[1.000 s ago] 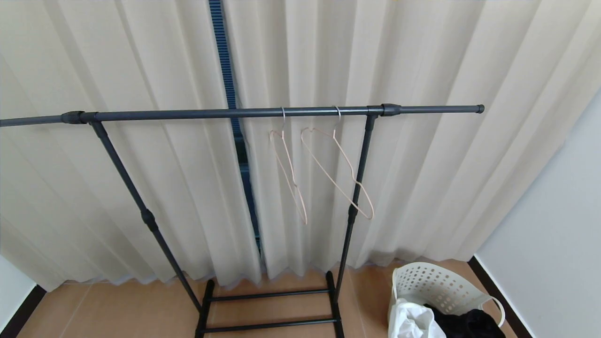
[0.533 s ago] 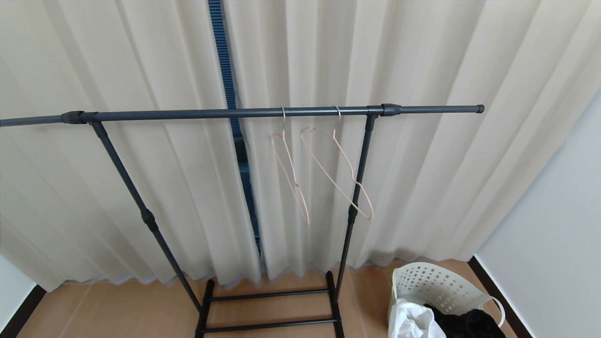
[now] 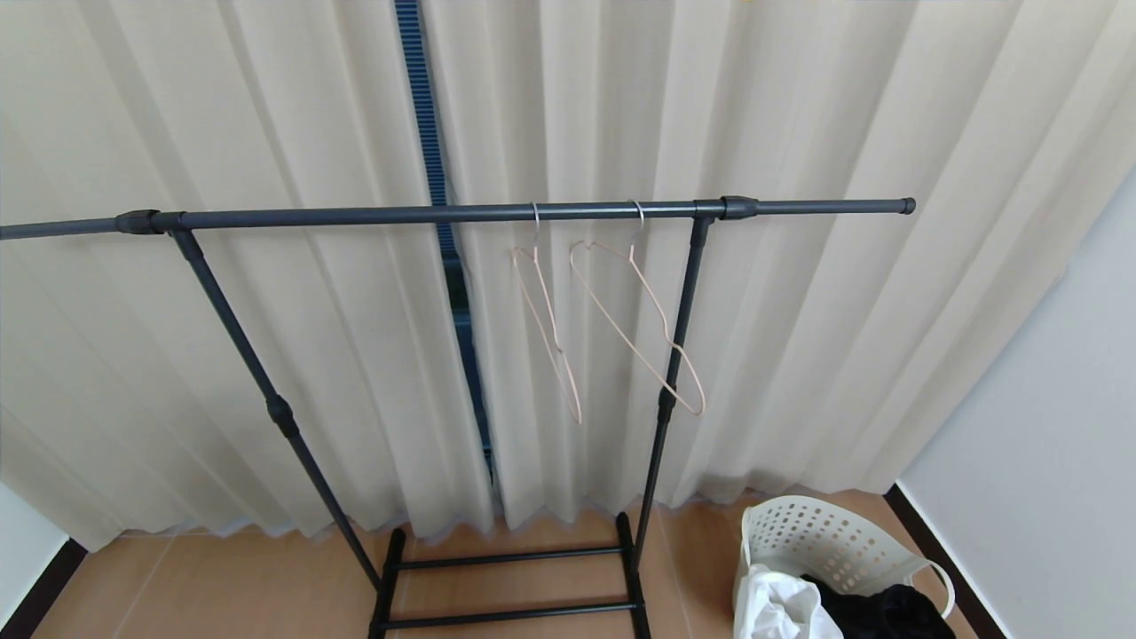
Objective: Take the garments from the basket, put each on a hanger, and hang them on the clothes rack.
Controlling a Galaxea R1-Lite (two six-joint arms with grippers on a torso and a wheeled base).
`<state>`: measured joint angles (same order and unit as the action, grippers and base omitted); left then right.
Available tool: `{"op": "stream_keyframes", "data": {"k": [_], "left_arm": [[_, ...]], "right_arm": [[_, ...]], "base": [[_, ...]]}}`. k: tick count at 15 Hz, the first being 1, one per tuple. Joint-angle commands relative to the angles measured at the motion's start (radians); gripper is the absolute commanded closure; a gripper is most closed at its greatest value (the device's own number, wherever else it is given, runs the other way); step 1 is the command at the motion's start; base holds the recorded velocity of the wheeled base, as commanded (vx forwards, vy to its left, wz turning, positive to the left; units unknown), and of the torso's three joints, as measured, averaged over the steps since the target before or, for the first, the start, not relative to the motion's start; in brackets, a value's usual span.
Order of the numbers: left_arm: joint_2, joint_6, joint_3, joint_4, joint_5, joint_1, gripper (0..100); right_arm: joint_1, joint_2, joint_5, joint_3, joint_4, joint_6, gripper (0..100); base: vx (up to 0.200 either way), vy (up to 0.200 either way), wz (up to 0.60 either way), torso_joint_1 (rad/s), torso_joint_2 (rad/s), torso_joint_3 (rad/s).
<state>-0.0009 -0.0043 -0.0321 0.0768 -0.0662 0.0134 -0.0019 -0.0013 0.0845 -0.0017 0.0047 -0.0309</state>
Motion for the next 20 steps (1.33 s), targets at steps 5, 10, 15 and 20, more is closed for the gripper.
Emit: {"op": "stream_keyframes", "data": {"k": [5,10,15,20], "left_arm": [[0.001,0.0,0.0,0.0,0.0,0.0,0],[0.001,0.001,0.0,0.0,0.006,0.0,0],[0.001,-0.002,0.001,0.0,0.02,0.0,0],[0.001,-0.002,0.001,0.0,0.025,0.0,0]], "right_arm": [[0.0,0.001,0.0,0.002,0.0,-0.001,0],[-0.001,0.001,0.011,0.002,-0.011,0.0,0],[-0.001,0.001,0.015,0.002,-0.011,-0.003,0],[-0.001,0.003,0.015,0.002,-0.011,-0.001,0]], "base": [[0.0,0.0,0.0,0.0,0.0,0.0],[0.0,0.0,0.0,0.0,0.0,0.0],[0.0,0.0,0.0,0.0,0.0,0.0],[0.0,0.0,0.0,0.0,0.0,0.0]]}}
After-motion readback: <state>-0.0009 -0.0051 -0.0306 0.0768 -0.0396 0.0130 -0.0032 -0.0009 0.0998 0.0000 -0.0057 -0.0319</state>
